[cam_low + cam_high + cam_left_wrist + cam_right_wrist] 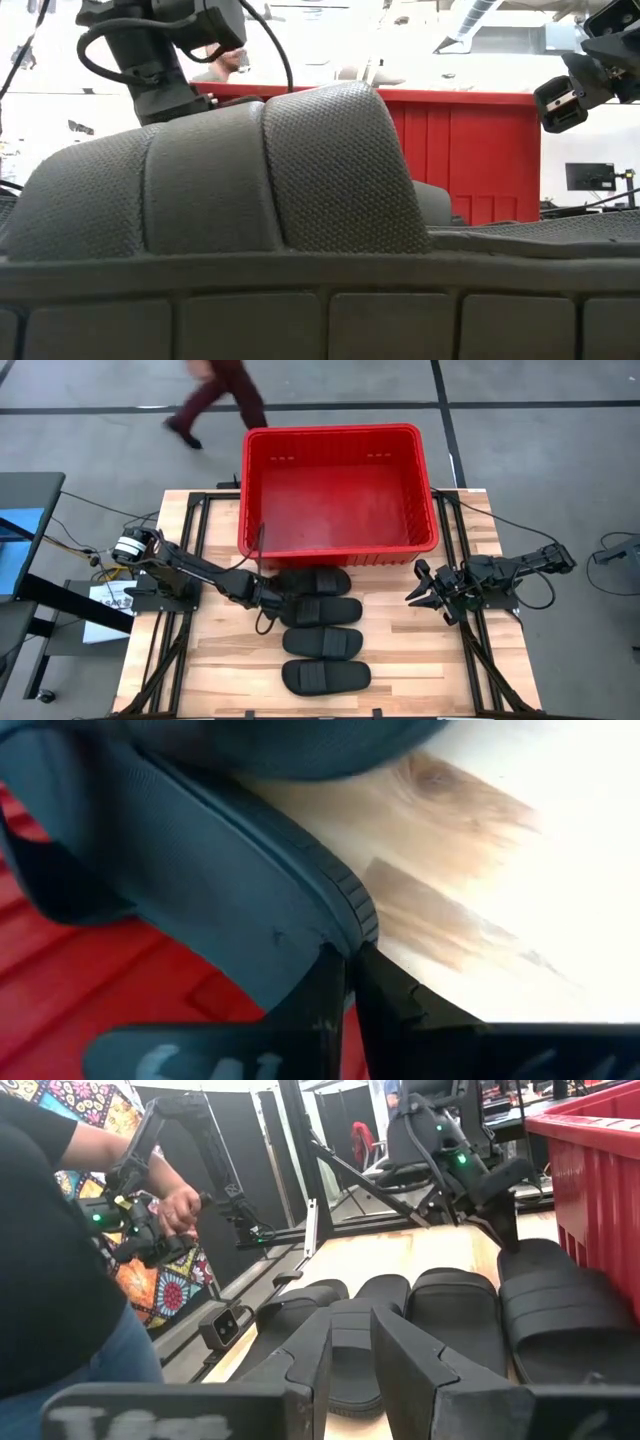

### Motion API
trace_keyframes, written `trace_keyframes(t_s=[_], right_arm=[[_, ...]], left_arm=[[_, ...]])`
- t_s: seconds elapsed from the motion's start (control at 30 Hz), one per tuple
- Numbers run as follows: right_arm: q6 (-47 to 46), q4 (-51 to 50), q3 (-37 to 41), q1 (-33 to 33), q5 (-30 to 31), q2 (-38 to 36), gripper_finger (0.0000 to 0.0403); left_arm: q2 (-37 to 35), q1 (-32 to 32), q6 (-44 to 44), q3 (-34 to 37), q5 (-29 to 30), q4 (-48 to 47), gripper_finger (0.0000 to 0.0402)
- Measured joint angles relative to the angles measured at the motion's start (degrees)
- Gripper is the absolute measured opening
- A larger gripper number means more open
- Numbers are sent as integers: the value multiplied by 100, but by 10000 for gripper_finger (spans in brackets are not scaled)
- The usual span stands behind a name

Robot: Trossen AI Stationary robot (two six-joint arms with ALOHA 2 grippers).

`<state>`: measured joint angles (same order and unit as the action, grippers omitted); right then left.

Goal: Pick and place slides into bin
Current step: Put the black slipper into the red bin

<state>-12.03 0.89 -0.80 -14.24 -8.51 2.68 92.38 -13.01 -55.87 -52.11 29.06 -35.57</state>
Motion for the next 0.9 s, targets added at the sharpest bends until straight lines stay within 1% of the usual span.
trace_keyframes(t_s=[0.13,0.4,0.9], right_arm=[[-2,0,-2,0,0,-2,65],[-2,0,-1,1,-1,-1,65],[-2,0,-1,0,-2,-1,65]], left_arm=[[2,-70,230,-166,158,-183,0],[2,-240,400,-553,434,-516,0],[4,-656,1110,-1009,605,-1428,0]])
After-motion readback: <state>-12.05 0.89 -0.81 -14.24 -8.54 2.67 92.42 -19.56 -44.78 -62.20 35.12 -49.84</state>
